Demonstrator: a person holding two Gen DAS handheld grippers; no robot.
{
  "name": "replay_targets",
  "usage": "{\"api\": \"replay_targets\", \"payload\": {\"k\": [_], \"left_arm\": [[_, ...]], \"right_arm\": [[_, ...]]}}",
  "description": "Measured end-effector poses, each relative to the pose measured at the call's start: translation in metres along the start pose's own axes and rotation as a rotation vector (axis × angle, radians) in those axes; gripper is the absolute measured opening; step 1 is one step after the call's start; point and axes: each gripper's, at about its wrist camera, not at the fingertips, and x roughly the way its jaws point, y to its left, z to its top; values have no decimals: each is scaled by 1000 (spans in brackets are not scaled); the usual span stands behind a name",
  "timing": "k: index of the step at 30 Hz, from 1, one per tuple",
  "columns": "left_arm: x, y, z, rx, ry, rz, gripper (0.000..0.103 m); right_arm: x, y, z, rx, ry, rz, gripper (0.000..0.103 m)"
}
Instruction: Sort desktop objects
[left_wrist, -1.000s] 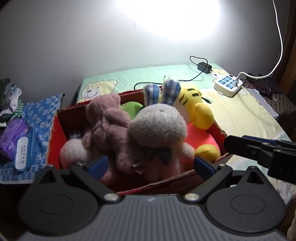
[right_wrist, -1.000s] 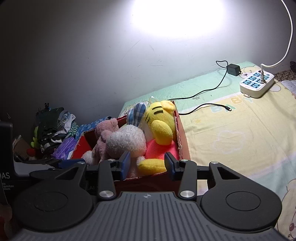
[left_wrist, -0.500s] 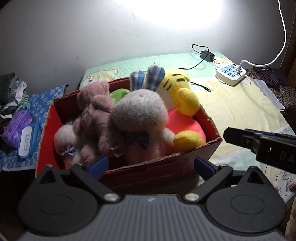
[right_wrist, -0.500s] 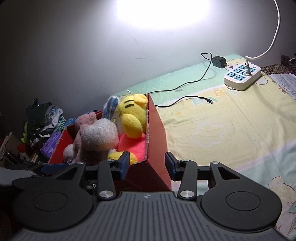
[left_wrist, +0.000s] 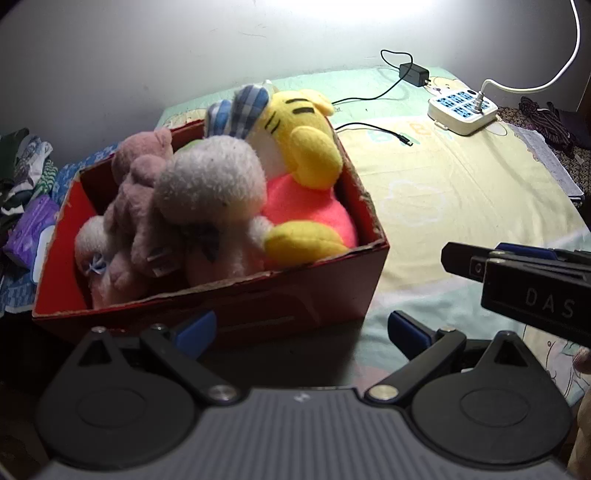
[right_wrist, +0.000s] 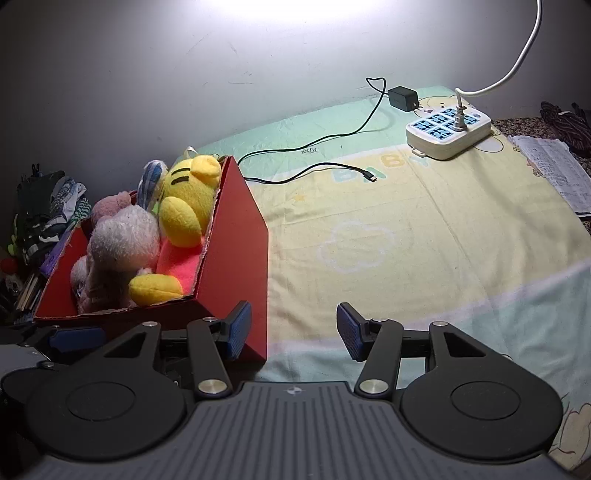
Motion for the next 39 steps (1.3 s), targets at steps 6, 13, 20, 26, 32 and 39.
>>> {"api": "replay_targets", "payload": {"k": [6, 13, 20, 26, 32, 39], "left_arm": [[6, -15, -1, 5, 22, 17, 100], [14, -30, -4, 16, 60, 21, 100], [17, -38, -7, 26, 79, 23, 100], [16, -31, -10, 4, 91, 37, 100], [12, -9, -17, -51, 96, 71, 100], [9, 22, -26, -136, 101, 103, 100]], "right_arm": [[3, -17, -1, 26, 21, -64, 55], [1, -31, -3, 29, 25, -152, 65], [-2, -36, -5, 31, 20, -179, 69], [-5, -26, -6, -3, 6, -174, 69], [-1, -4, -8, -55, 8, -146, 69], [5, 32, -12, -153, 26, -99, 70]]}}
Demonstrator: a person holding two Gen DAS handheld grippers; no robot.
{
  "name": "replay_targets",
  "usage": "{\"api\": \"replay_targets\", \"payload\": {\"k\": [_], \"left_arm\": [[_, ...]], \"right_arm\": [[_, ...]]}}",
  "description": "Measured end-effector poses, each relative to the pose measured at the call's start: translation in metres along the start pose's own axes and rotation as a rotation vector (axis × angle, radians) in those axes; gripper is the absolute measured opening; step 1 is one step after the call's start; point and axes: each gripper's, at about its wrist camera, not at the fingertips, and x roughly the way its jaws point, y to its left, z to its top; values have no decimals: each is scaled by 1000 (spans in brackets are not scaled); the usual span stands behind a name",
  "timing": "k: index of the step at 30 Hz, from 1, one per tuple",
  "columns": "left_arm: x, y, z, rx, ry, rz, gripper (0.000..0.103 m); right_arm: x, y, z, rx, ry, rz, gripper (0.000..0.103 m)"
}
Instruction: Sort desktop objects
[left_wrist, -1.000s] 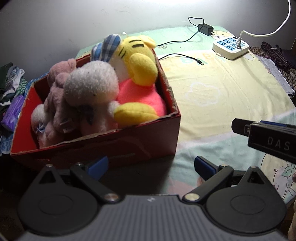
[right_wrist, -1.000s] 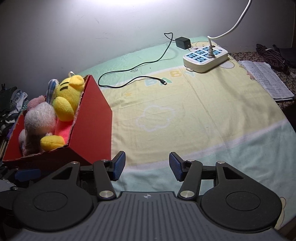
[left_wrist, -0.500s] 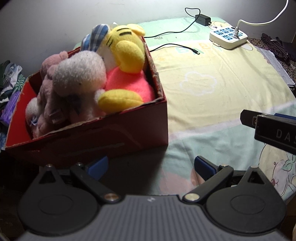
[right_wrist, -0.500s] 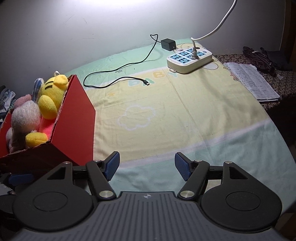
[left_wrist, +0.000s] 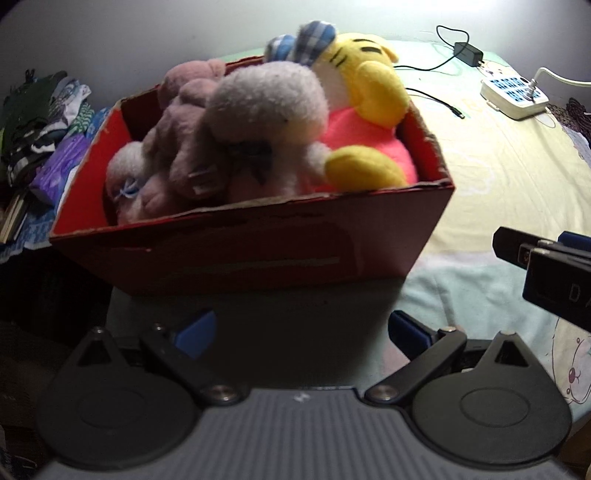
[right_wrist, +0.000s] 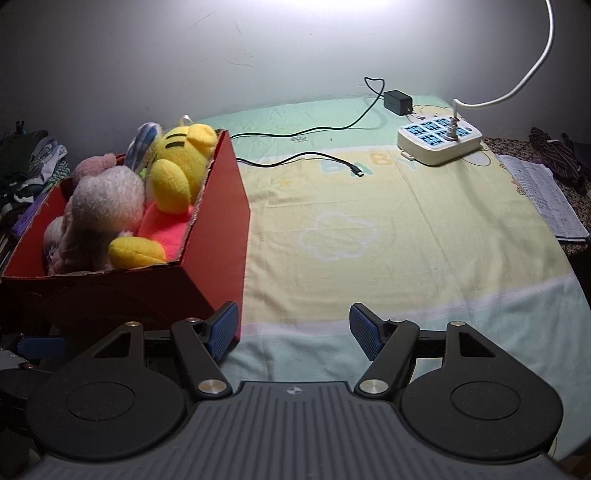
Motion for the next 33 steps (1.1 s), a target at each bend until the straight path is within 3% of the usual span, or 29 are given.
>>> {"api": "replay_targets", "payload": {"k": [16, 27, 33], "left_arm": [[-16, 70, -8, -139, -37, 53, 100], [-43, 112, 16, -125, -99, 112, 100], [-62, 138, 43, -142, -131, 118, 100]], "right_arm": [[-14, 76, 13, -176, -8, 59, 70], [-31, 111, 42, -113, -24, 93, 78], [-34, 128, 62, -72, -59, 56, 84]]}}
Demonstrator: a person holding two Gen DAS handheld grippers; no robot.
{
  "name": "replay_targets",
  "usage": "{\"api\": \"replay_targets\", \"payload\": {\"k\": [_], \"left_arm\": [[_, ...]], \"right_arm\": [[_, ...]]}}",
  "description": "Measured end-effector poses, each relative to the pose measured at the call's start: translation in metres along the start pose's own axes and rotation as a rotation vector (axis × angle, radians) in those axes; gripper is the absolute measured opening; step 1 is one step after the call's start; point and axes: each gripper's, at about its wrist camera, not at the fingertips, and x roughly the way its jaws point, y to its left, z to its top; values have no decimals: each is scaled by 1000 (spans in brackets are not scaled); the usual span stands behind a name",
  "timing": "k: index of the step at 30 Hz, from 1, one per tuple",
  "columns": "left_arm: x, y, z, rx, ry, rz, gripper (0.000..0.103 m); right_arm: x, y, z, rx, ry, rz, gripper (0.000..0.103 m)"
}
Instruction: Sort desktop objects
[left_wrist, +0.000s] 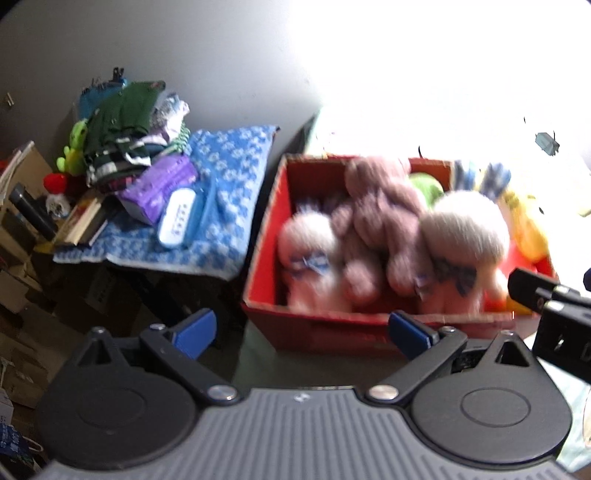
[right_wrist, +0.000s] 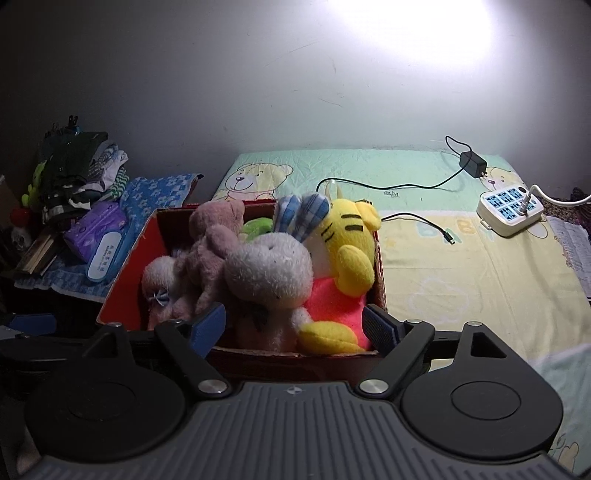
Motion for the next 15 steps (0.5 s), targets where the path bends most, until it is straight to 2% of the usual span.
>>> {"api": "replay_targets", "payload": {"k": [3, 9, 15], "left_arm": [[-2, 5, 12, 7, -21, 18, 100], [7, 15, 25, 11, 10, -4, 100], [22, 8, 27, 58, 15, 16, 100]], "right_arm": [[1, 4, 8, 27, -5, 14, 84], [10, 7, 12, 75, 9, 3, 85], [23, 5, 10, 140, 39, -11, 86]]}}
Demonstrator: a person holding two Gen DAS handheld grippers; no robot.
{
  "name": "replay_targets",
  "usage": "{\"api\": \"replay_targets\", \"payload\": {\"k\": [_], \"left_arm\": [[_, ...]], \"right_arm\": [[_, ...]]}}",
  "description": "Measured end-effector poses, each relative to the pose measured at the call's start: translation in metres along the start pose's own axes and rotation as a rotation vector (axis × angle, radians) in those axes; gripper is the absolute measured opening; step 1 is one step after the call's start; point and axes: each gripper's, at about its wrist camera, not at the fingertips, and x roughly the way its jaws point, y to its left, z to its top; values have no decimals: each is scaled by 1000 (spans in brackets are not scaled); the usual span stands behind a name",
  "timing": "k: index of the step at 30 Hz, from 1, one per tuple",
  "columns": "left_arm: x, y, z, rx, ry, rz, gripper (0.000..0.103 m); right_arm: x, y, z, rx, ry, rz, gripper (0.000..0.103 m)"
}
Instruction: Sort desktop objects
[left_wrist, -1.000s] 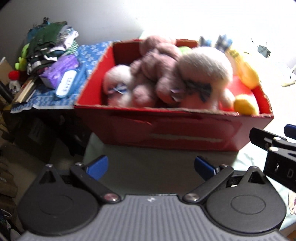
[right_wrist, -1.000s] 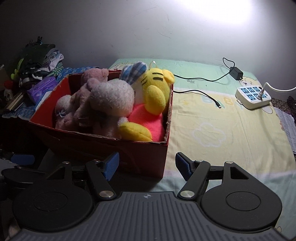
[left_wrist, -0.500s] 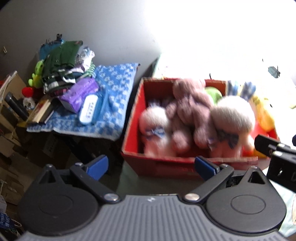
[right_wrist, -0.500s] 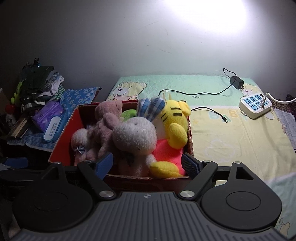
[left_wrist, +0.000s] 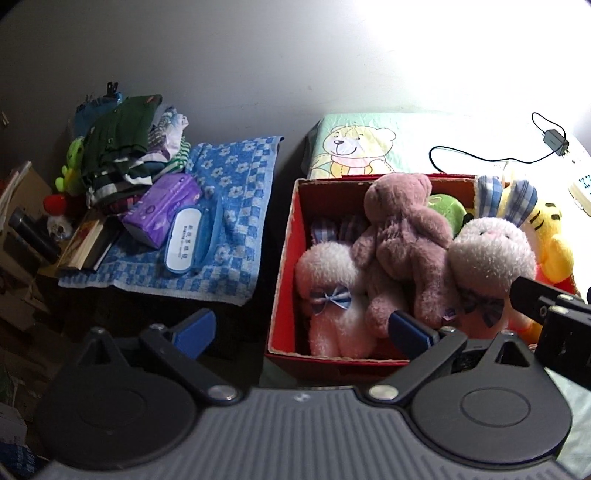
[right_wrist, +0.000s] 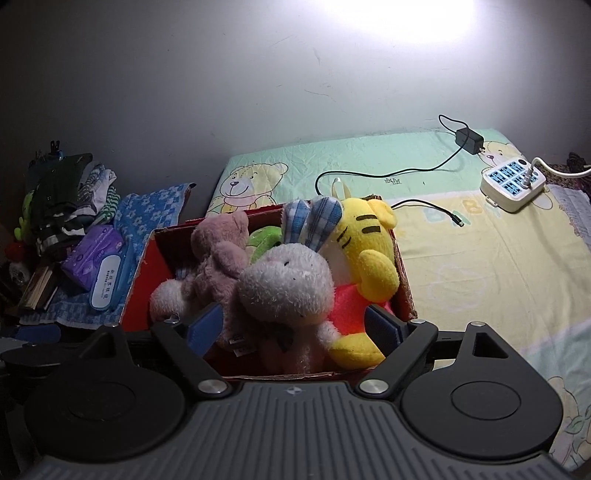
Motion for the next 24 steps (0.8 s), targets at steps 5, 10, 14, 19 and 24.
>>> {"api": "replay_targets", "payload": {"k": [5, 10, 14, 19, 24], "left_arm": [[12, -1, 2, 15, 6, -42, 100], [22, 0, 7, 27, -1, -36, 101], [31, 2, 12, 19, -1, -48, 101], [40, 2, 18, 4, 3, -70, 101], [48, 3, 18, 1, 12, -81, 101]], "right_arm": [[9, -2, 1, 29, 11, -14, 86], [17, -1, 6, 19, 18, -39, 86], [25, -1, 12, -2, 11, -67, 86], [35, 4, 15, -38, 22, -82, 86], [43, 4, 16, -43, 47, -85, 86]]}}
